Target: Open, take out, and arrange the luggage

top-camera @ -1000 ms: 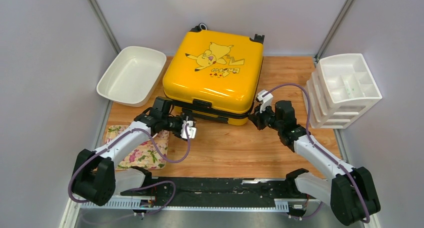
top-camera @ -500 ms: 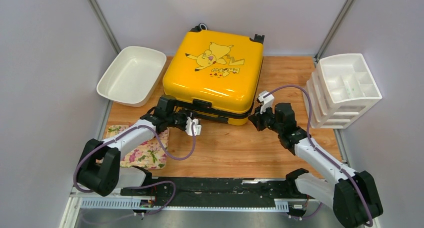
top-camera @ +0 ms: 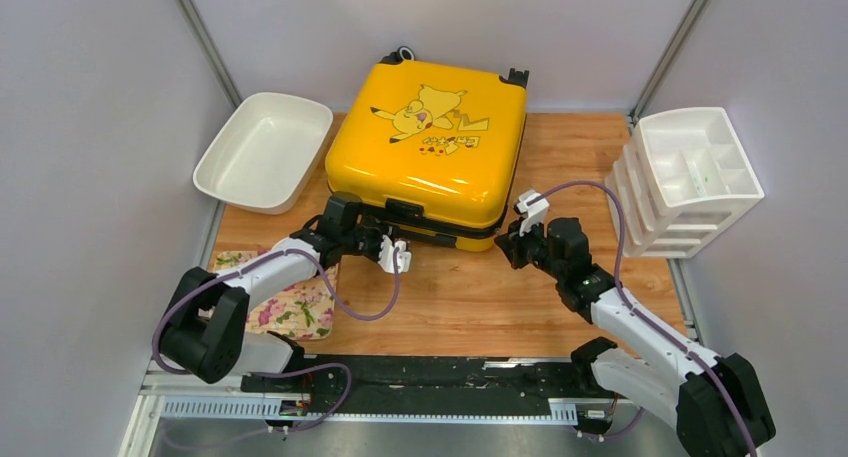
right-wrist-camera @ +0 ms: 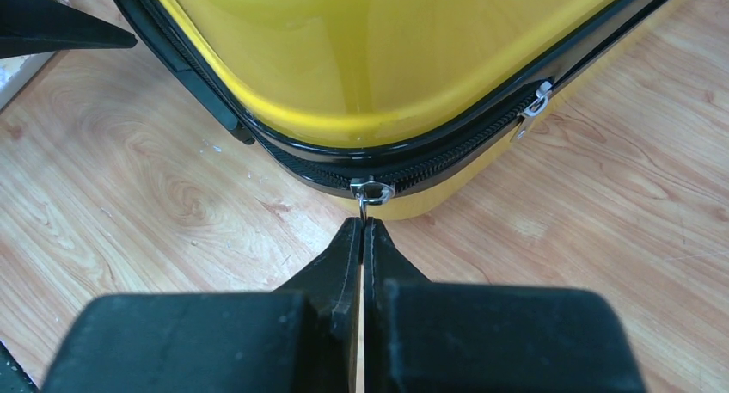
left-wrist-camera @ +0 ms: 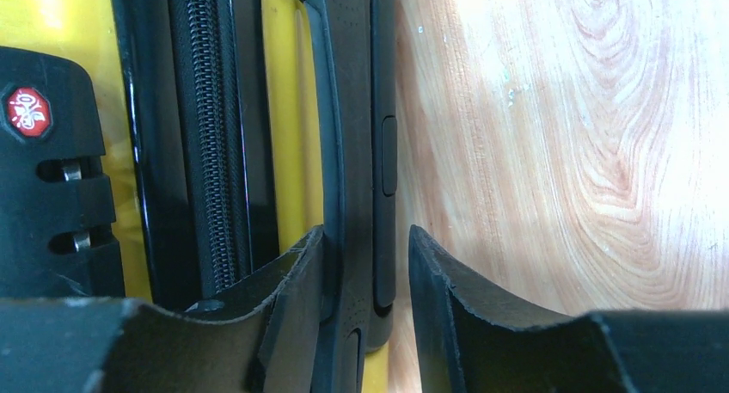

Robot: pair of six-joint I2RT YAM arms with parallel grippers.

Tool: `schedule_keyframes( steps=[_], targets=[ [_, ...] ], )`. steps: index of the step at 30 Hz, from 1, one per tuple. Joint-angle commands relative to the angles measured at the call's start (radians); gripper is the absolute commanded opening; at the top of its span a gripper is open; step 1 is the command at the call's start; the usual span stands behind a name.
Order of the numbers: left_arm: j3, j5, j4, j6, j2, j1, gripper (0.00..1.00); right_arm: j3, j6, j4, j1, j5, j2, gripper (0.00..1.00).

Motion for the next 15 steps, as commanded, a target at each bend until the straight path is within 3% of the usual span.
schedule_keyframes(
  steps=[1, 8, 12, 15],
  targets=[
    [0.011, -0.004, -0.039, -0.025, 0.037, -0.034, 0.46, -0.026, 0.068, 0.054, 0.038, -0.046, -0.057, 0.00],
    [0.042, -0.003, -0.075, -0.061, 0.077, -0.076, 0.28, -0.026, 0.133, 0.017, 0.049, -0.020, -0.081, 0.00],
    [0.040, -0.009, -0.074, -0.070, 0.092, -0.107, 0.03, -0.030, 0.162, -0.003, 0.057, -0.019, -0.108, 0.00],
    [0.045, -0.024, -0.055, -0.113, 0.108, -0.143, 0.00, -0.034, 0.177, -0.006, 0.071, -0.005, -0.120, 0.00]
  ],
)
